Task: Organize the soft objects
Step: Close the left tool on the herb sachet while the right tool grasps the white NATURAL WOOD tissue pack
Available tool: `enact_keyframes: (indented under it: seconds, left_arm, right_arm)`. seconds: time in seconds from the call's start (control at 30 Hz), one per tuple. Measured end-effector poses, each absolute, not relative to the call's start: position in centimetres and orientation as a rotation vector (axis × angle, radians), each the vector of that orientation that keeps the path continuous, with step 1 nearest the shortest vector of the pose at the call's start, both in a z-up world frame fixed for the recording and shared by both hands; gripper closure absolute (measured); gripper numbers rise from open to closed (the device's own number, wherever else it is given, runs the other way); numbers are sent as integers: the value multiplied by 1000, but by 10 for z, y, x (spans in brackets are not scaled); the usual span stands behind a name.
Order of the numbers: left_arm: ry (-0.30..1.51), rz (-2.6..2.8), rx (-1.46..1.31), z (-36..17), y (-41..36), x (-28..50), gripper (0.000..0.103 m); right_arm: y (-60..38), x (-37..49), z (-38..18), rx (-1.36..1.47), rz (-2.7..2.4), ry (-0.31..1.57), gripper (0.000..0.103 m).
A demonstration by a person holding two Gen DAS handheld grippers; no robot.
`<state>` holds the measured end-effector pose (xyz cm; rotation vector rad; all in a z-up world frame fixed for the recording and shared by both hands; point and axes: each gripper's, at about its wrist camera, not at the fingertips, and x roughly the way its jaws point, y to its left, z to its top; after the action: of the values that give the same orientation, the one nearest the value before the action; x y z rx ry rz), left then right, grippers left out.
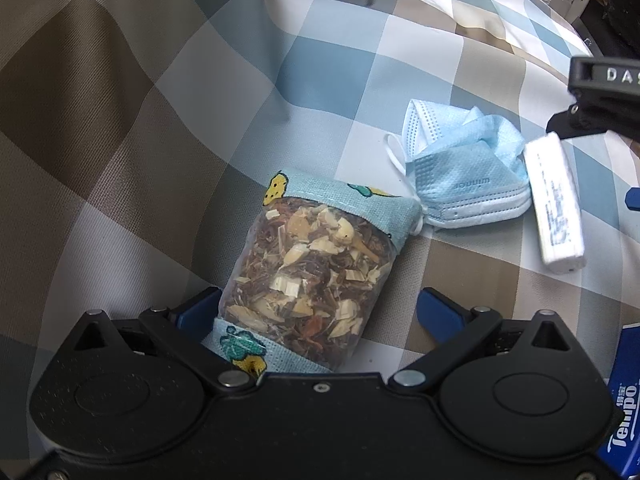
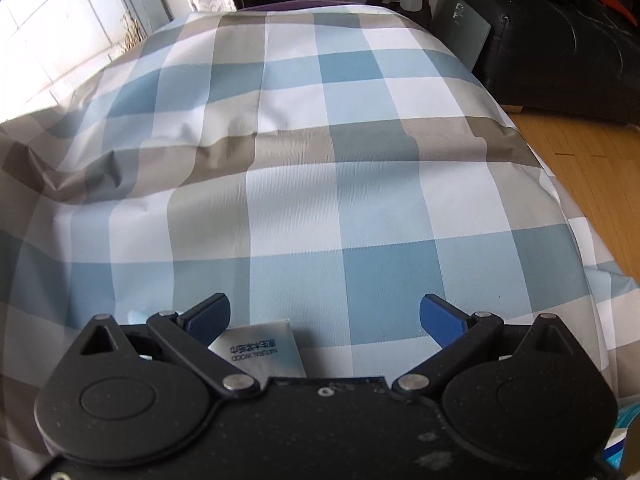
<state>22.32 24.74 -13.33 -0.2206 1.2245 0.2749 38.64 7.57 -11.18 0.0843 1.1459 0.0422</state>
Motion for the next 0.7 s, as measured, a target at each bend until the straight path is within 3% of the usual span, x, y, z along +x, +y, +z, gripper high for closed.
enact_keyframes:
  seconds: [0.7]
  left_arm:
    - [1224, 272, -234, -134, 248, 224, 4]
  right_arm:
    - [77, 331, -90, -179, 246, 1231, 2]
